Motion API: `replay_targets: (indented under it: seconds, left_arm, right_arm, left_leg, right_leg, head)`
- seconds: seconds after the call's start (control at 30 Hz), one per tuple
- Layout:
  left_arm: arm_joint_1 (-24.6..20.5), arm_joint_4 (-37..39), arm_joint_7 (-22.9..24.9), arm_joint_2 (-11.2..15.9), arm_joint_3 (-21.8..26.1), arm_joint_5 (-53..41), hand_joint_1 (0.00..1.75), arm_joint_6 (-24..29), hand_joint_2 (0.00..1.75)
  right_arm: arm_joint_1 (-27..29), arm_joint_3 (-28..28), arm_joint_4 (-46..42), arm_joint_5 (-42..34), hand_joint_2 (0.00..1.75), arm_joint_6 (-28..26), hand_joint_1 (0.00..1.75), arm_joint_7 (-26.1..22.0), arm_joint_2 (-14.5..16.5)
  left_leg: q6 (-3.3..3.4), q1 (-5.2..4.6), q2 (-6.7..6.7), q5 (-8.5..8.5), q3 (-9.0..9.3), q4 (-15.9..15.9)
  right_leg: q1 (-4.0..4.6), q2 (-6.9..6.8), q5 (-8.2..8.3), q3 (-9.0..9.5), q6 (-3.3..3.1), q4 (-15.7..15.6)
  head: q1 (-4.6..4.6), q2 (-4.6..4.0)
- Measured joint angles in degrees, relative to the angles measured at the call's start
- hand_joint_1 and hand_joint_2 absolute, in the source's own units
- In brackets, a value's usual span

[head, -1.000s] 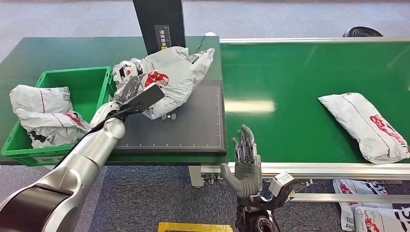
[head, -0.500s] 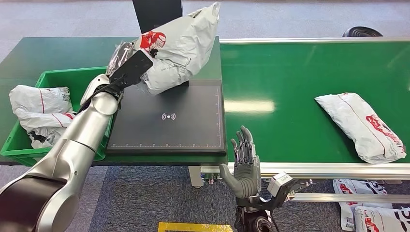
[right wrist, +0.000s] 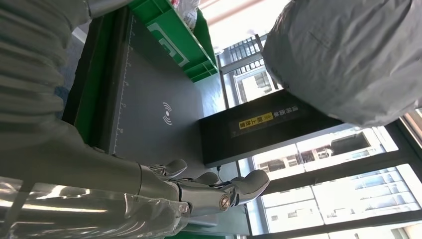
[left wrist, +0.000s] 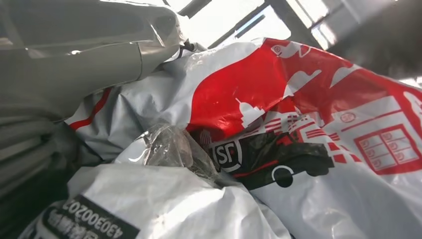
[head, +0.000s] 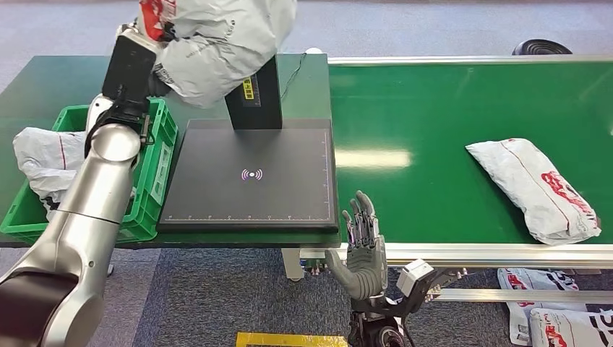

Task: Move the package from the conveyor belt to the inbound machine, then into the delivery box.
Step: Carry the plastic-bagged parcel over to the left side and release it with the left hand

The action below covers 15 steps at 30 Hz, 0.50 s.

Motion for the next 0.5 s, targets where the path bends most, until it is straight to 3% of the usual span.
replay_targets:
  seconds: [0.23, 0.5]
  left_arm:
    - [3.1, -3.3, 1.3, 4.9, -1.4, -1.0, 1.75, 1.3, 1.75]
    - [2.9, -0.5, 2.4, 11.4, -3.0, -4.3, 1.75, 2.0, 1.75]
  right_arm:
    - [0.7, 0.0, 0.0, -0.1, 1.75, -0.1, 0.00, 0.0, -0.2]
    - [1.5, -0.2, -0.5, 0.3, 1.75, -0.6, 0.00, 0.0, -0.2]
  left_leg:
    - [0.00, 0.00, 0.00, 0.02, -0.01, 0.0]
    - [-0.01, 0.02, 0.04, 0.01, 0.00, 0.0]
  right_leg:
    - [0.00, -0.01, 0.00, 0.01, 0.00, 0.0]
    - [0.03, 0.03, 0.00, -0.05, -0.01, 0.0]
  head:
    - [0.01, 0.00]
    - [0.01, 0.00]
